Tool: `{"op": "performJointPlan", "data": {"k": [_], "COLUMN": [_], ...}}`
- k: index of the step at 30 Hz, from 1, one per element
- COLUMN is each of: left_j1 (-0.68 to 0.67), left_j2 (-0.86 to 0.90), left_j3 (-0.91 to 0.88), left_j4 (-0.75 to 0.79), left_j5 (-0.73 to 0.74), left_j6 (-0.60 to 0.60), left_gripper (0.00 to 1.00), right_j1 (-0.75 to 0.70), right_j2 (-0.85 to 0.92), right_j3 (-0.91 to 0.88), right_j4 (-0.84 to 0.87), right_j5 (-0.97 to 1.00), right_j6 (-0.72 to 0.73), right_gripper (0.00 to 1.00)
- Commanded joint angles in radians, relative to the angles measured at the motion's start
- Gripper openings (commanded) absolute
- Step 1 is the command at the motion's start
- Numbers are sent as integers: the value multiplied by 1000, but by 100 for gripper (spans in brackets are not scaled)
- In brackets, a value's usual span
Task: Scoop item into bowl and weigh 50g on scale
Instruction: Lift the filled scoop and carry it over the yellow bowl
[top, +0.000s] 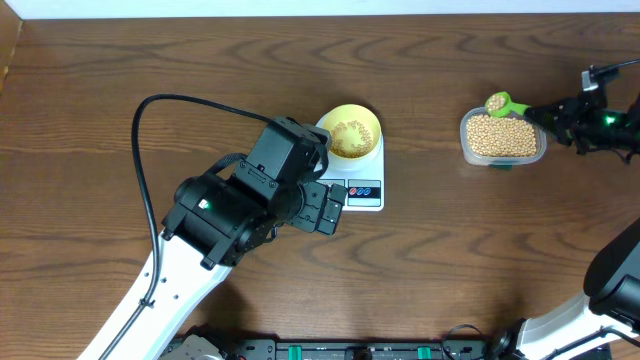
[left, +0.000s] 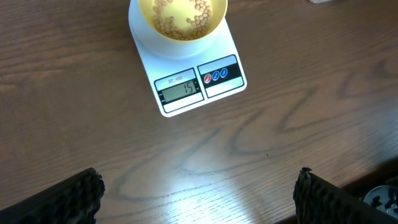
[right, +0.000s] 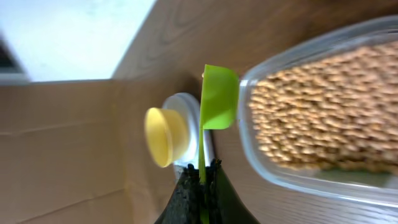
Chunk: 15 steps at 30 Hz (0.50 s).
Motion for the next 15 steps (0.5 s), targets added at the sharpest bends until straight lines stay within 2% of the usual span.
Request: {"op": "performJointPlan", "data": {"k": [1, 9, 15], "left_j1": [2, 2, 2], "left_j2": [-13, -13, -13], "left_j3": [16, 16, 16], "left_j4": [0, 0, 0], "left_j5": [-3, -3, -3], "left_j6": [5, 5, 5], "left_gripper": [100, 100, 100], "right_j1": [-5, 41, 182], "right_j2": [11, 11, 11], "right_j3": [-6, -6, -6], "right_j4": [4, 22, 57], "right_j5": [-156, -367, -428], "right_j6": [-22, -32, -31], "right_gripper": [1, 1, 1]}}
